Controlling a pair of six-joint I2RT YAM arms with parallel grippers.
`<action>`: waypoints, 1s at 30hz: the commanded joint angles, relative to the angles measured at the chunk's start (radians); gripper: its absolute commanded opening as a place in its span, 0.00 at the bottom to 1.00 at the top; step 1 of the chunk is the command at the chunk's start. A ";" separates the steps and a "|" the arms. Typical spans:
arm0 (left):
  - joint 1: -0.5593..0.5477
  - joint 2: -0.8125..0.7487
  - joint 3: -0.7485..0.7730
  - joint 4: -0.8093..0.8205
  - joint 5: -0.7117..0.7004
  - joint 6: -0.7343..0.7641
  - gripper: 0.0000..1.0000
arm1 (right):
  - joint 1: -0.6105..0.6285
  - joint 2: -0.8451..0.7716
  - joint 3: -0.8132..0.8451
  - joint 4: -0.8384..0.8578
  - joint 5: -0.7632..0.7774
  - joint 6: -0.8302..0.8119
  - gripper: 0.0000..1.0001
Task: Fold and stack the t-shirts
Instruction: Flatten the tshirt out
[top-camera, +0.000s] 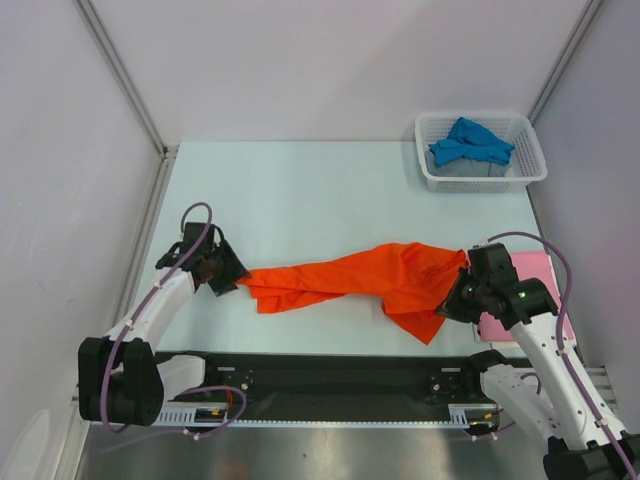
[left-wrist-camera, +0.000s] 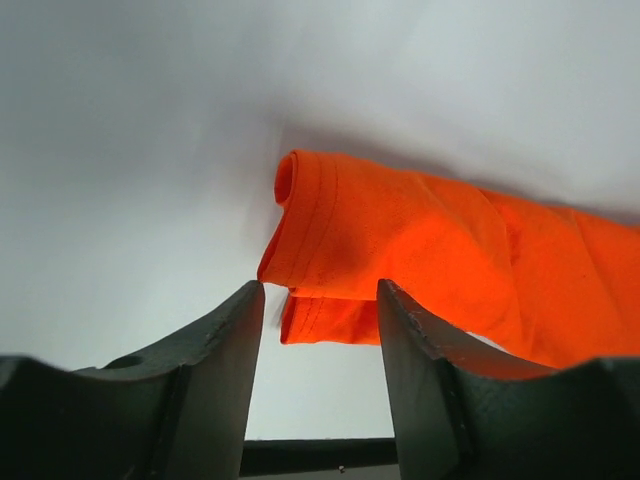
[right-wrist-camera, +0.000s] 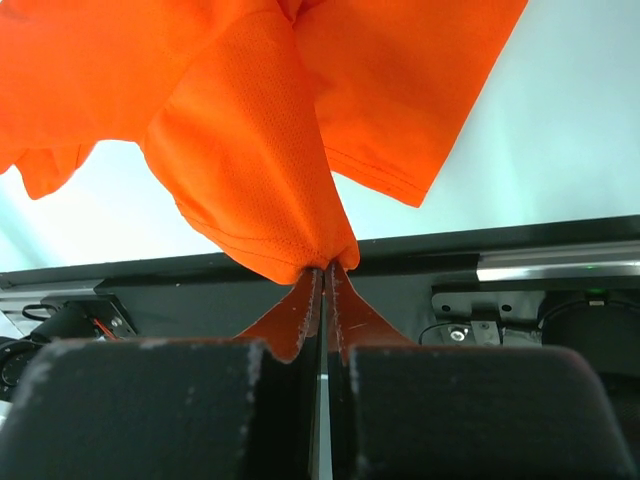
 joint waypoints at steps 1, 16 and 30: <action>0.009 0.007 0.009 0.054 -0.007 0.011 0.54 | -0.016 0.003 0.024 0.017 -0.017 -0.036 0.00; 0.018 0.040 0.014 0.050 -0.088 0.027 0.36 | -0.042 0.005 0.042 0.009 -0.040 -0.063 0.00; 0.020 0.037 0.006 0.079 -0.087 0.032 0.50 | -0.048 -0.017 0.044 -0.008 -0.051 -0.049 0.00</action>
